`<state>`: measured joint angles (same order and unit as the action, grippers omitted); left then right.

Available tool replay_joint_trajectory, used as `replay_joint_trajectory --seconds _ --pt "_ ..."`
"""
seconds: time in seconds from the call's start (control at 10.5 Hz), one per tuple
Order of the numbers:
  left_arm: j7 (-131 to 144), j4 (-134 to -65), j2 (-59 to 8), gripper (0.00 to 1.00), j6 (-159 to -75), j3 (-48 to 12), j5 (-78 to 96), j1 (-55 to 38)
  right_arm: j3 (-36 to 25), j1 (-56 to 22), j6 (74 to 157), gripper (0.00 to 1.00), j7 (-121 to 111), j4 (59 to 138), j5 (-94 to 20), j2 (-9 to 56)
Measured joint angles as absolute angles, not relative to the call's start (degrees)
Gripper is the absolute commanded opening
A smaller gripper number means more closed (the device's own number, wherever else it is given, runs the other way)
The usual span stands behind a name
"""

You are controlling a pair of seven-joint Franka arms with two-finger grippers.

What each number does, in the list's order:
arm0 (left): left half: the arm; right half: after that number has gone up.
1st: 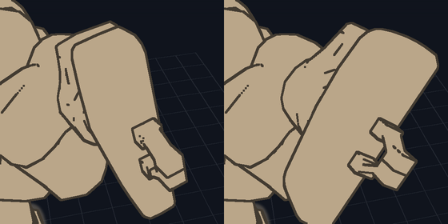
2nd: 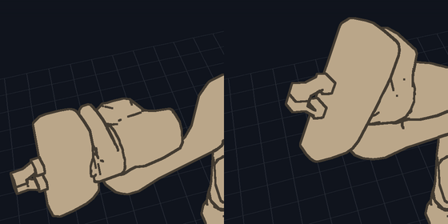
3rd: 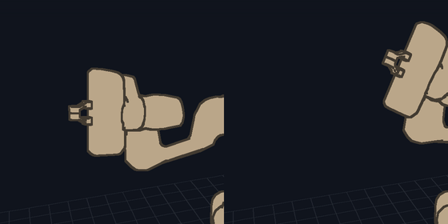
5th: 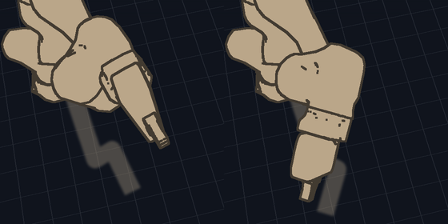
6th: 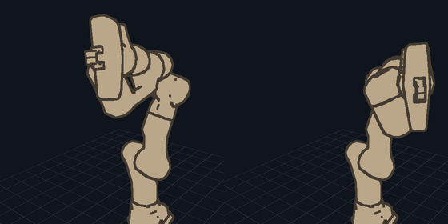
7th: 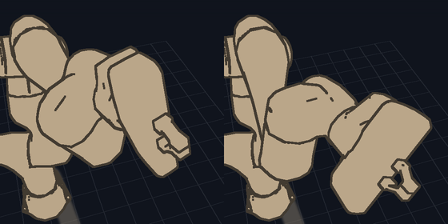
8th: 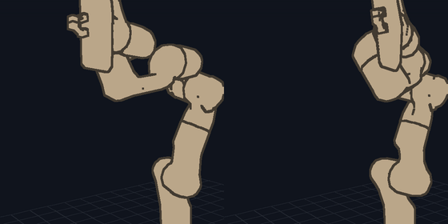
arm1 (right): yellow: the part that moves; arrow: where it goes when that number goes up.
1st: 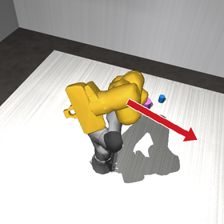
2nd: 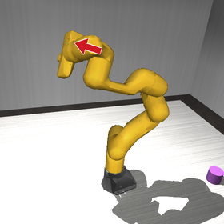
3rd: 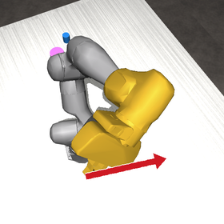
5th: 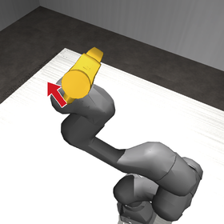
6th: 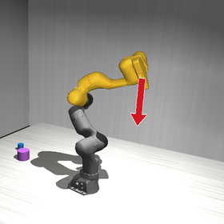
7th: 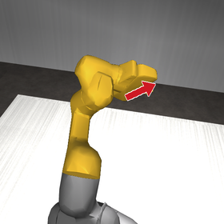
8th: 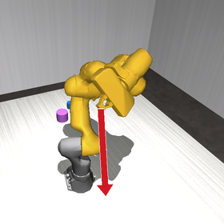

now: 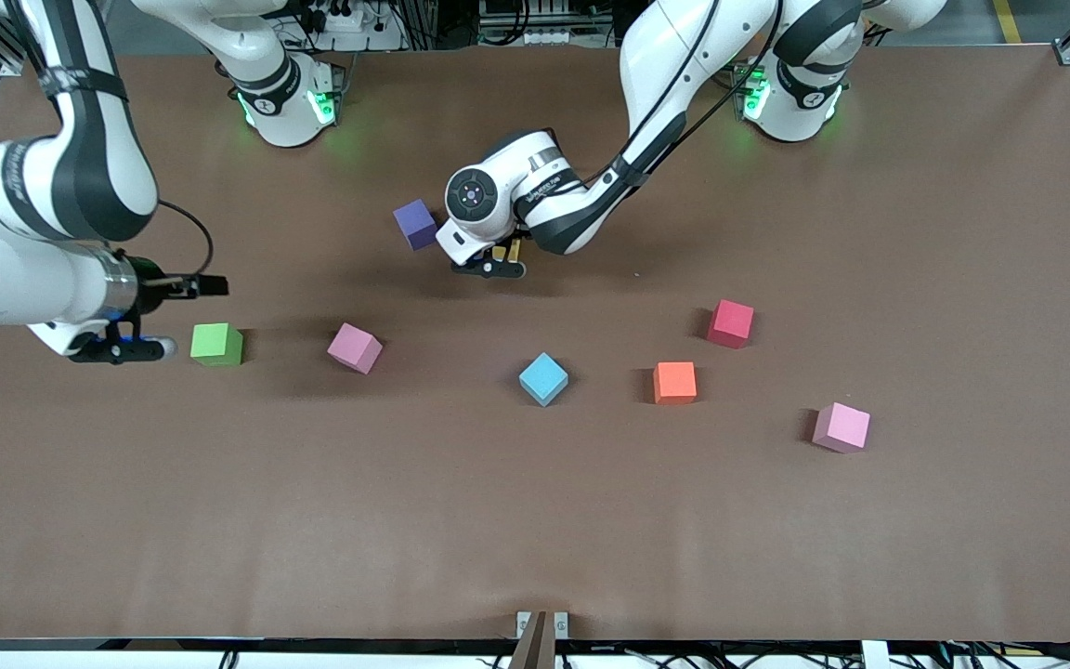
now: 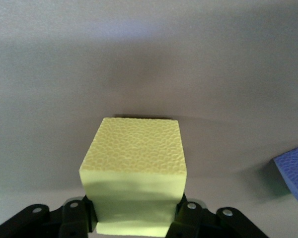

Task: Arrange blocks into number 1
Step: 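Carry the yellow block toward mid-table with the left gripper, then lower the yellow block with the left gripper while the right gripper grasps pink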

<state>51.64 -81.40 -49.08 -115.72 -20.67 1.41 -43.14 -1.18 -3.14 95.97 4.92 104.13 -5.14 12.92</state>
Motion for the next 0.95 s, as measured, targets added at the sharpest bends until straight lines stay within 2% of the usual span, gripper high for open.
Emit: replay_joint_trajectory --seconds 0.29,0.38,0.48,0.57,0.95 --pt "51.6 -81.0 -49.7 0.00 -115.5 -20.5 1.4 -43.5 -1.1 -6.6 104.7 1.00 21.8 104.7 -10.5 18.6" --pt "51.6 -80.9 -49.7 0.04 -115.5 -20.5 1.4 -43.5 -1.0 -8.2 107.6 1.00 25.9 104.7 -12.0 20.8" --pt "51.6 -80.9 -49.7 0.83 -115.5 -20.5 1.4 -43.5 -1.0 -9.7 110.3 1.00 29.1 104.7 -13.5 23.0" --pt "51.6 -80.9 -49.8 1.00 -115.4 -20.5 1.4 -43.5 -1.0 -10.6 112.5 1.00 31.1 104.7 -15.4 25.1" --pt "51.7 -80.7 -49.8 1.00 -115.4 -20.3 1.4 -43.5 -1.0 -12.9 118.0 1.00 32.2 103.5 -18.9 29.6"
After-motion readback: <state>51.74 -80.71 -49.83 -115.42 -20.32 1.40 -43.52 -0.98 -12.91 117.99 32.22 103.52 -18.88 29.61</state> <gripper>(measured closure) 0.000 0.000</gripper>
